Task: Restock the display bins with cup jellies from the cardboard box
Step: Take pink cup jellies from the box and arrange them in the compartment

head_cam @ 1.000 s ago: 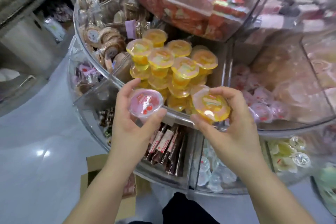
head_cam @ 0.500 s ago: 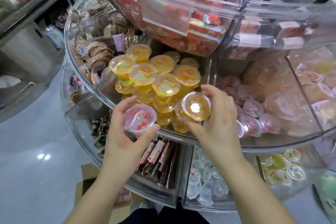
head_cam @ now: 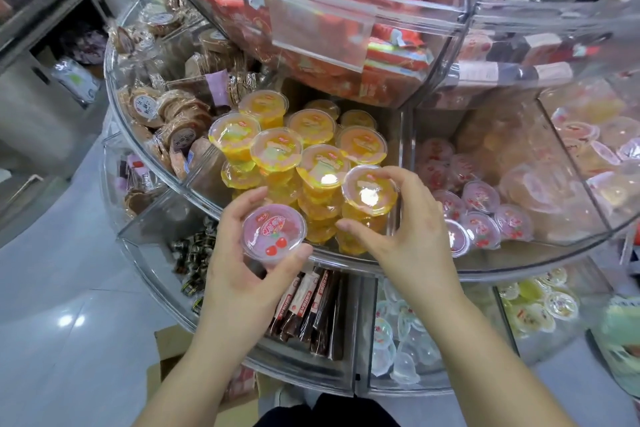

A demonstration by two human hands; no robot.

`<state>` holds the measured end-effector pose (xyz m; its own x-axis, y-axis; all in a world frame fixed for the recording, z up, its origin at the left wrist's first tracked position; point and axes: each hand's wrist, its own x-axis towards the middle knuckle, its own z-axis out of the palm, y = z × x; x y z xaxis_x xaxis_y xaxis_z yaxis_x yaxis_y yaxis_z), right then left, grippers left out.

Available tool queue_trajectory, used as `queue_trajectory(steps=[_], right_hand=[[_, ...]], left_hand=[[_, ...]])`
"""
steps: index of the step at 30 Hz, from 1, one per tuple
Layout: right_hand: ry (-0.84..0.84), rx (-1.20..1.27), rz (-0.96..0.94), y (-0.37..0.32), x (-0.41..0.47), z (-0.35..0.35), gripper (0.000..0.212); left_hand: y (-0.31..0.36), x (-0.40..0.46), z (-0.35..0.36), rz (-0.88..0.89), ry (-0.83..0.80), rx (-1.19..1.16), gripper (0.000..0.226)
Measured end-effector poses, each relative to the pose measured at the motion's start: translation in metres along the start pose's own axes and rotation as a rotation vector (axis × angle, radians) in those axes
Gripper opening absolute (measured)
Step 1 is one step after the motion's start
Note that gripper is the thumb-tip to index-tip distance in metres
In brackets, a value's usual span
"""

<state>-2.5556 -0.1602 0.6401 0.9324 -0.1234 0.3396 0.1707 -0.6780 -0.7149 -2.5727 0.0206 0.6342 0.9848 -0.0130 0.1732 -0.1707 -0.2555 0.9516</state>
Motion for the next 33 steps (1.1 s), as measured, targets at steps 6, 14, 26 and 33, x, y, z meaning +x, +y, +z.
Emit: queue_trajectory(steps=[6, 14, 26, 33], right_hand=[[0.077, -0.004, -0.003, 0.005, -0.004, 0.002, 0.054], [0.048, -0.003, 0.056, 0.001, -0.006, -0.002, 0.064], [-0.255, 0.283, -0.139, 0.023, -0.006, -0.078, 0.048], [-0.326, 0.425, 0.008, 0.090, 0.028, -0.135, 0.054]], left_hand=[[-0.003, 0.000, -0.005, -0.021, -0.016, -0.013, 0.057], [-0.003, 0.004, -0.003, -0.003, -0.038, -0.043, 0.059], [0.075, 0.018, 0.079, 0.110, -0.044, -0.025, 0.050], [0.087, 0.032, 0.185, -0.041, -0.250, -0.141, 0.059]])
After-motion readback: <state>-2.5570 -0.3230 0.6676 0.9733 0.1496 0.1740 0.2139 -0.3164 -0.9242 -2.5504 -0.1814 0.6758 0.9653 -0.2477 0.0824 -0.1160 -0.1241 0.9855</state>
